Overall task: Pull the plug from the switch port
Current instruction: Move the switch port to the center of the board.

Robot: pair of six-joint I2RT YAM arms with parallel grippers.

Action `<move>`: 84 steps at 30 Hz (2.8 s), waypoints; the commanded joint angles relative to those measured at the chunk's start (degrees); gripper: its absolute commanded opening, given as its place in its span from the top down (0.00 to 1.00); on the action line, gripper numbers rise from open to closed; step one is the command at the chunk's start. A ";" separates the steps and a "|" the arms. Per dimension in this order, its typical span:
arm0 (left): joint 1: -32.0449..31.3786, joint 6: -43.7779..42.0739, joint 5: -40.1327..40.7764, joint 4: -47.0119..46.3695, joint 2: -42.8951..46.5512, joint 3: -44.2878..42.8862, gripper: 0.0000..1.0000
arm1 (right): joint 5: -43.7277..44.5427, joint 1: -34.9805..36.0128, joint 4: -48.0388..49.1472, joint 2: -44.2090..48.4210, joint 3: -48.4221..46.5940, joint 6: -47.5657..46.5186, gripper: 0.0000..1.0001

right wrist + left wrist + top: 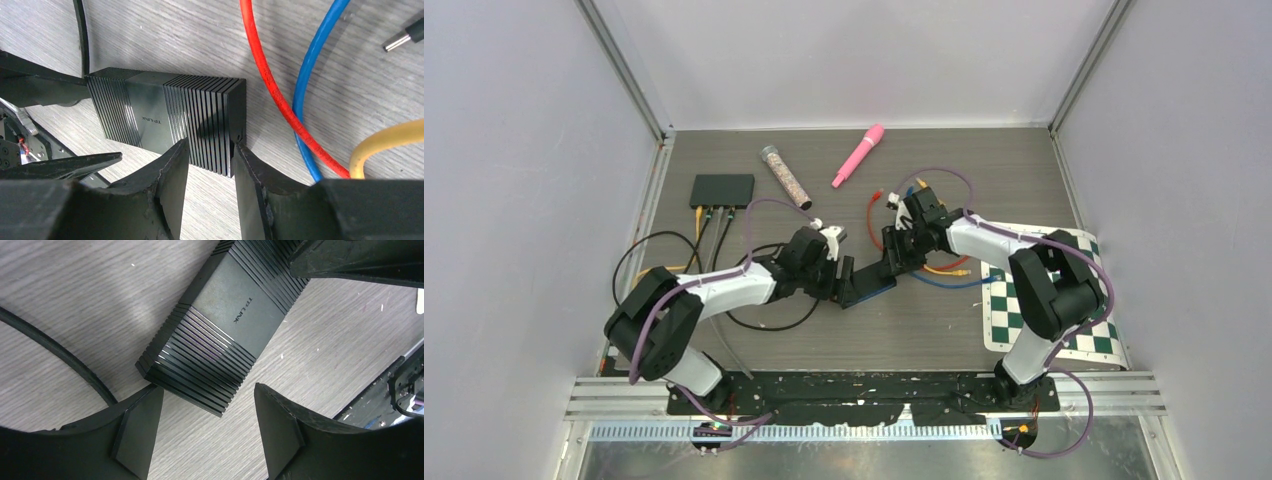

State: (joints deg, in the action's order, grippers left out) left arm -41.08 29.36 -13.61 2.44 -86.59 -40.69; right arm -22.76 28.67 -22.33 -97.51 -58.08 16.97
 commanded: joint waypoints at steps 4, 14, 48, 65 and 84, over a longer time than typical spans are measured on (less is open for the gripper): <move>3.64 -3.48 -1.74 -0.60 -2.23 -7.40 0.31 | -6.83 1.92 6.61 -4.10 -7.01 4.93 0.56; 10.19 -8.51 -9.14 4.97 -10.70 -19.84 0.30 | -2.85 2.41 4.28 -11.15 -18.04 6.67 0.56; 8.48 -2.68 -16.94 -0.95 -18.41 -24.69 0.29 | 4.72 0.34 -1.38 8.96 -6.10 0.48 0.46; 8.58 -3.41 -13.72 -2.06 -11.54 -15.44 0.30 | 5.64 0.34 -2.18 5.95 -5.76 -0.44 0.43; 8.87 -6.23 -17.81 -5.79 -15.43 -18.21 0.23 | 8.72 -0.50 6.51 10.68 7.51 8.42 0.41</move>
State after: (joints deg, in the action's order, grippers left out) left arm -32.51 24.69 -28.56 -1.45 -99.42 -56.03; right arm -9.43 28.32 -21.89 -86.04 -49.34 23.66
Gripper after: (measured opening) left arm 0.779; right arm 0.601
